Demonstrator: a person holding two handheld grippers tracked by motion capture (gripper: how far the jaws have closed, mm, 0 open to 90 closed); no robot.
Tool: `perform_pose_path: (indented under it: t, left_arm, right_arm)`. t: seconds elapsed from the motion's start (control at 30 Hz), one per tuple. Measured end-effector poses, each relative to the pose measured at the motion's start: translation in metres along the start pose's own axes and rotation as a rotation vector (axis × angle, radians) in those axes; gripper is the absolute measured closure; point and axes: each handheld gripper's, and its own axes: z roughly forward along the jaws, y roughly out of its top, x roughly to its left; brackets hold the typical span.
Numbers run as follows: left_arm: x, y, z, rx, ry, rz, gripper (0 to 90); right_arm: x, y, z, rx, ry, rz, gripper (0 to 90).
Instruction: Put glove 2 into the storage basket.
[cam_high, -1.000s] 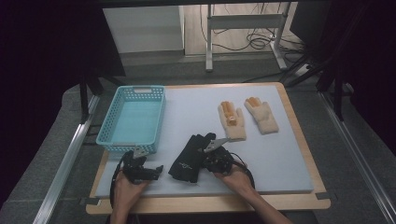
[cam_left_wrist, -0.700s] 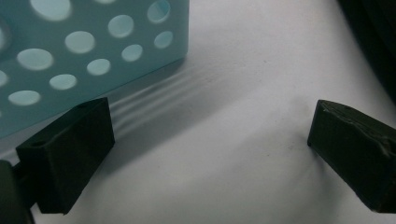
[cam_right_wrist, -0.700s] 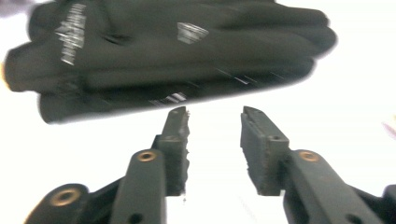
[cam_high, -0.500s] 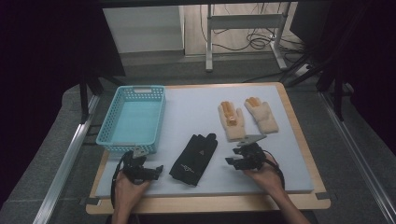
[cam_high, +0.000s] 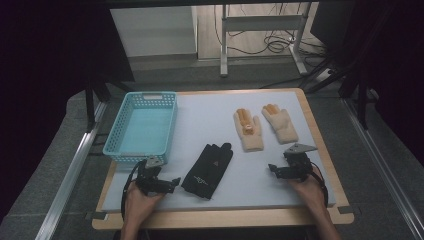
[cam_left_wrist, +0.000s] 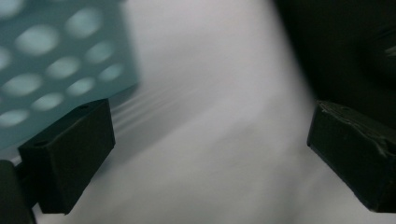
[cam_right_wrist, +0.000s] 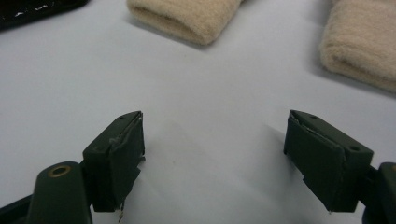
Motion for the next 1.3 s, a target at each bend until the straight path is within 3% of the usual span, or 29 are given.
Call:
perform_pose_path:
  t: [0.17, 0.27, 0.37, 0.5, 0.6, 0.63, 0.67, 0.73, 0.8, 0.83, 0.97, 1.03, 1.2, 1.27, 1.3]
  left_arm:
    - [-0.023, 0.023, 0.001, -0.018, -0.077, 0.024, 0.0]
    - [-0.038, 0.04, 0.008, 0.003, -0.107, 0.046, 0.0]
    - [-0.051, 0.055, 0.024, 0.049, -0.108, 0.067, 0.0]
    - [-0.058, 0.067, 0.047, 0.096, -0.095, 0.052, 0.0]
    - [-0.063, 0.07, 0.057, 0.119, -0.135, 0.027, 0.0]
    - [-0.073, 0.07, 0.062, 0.14, -0.125, 0.048, 0.0]
    - [-0.073, 0.07, 0.062, 0.14, -0.125, 0.048, 0.0]
    - [-0.083, 0.069, 0.066, 0.162, -0.068, 0.085, 0.0]
    - [-0.089, 0.067, 0.07, 0.184, 0.021, 0.133, 0.0]
    - [-0.09, 0.065, 0.072, 0.192, 0.049, 0.132, 0.0]
    - [-0.091, 0.061, 0.074, 0.199, 0.035, 0.103, 0.0]
    - [-0.098, 0.058, 0.074, 0.205, 0.058, 0.128, 0.0]
    - [-0.1, 0.059, 0.074, 0.213, 0.049, 0.127, 0.0]
    - [-0.098, 0.062, 0.072, 0.215, 0.054, 0.129, 11.2]
    - [-0.096, 0.063, 0.071, 0.211, 0.053, 0.13, 11.2]
  right_arm:
    - [0.001, 0.0, 0.001, 0.001, -0.005, -0.001, 18.8]
    - [0.0, -0.001, 0.001, -0.001, -0.005, -0.002, 18.8]
    - [0.001, -0.001, 0.001, -0.004, -0.005, -0.001, 18.8]
    - [0.001, -0.001, 0.001, -0.005, -0.005, 0.0, 18.8]
    - [0.001, -0.001, 0.001, -0.005, -0.005, -0.001, 18.8]
    - [0.001, -0.001, 0.001, -0.006, -0.005, -0.001, 18.8]
    - [0.001, -0.001, 0.001, -0.006, -0.005, -0.001, 18.8]
    - [0.001, -0.001, 0.001, -0.006, -0.005, -0.001, 18.8]
    - [0.001, -0.001, 0.001, -0.004, -0.005, -0.001, 18.8]
    - [0.001, -0.001, 0.001, -0.006, -0.005, -0.001, 18.8]
    - [0.001, -0.001, 0.001, -0.007, -0.006, -0.002, 18.8]
    - [0.001, -0.001, 0.001, -0.006, -0.006, -0.002, 18.8]
    - [0.001, -0.001, 0.001, -0.006, -0.006, -0.003, 18.8]
    - [0.001, -0.001, 0.001, -0.007, -0.007, -0.004, 18.8]
    - [0.001, -0.001, 0.001, -0.007, -0.007, -0.004, 18.8]
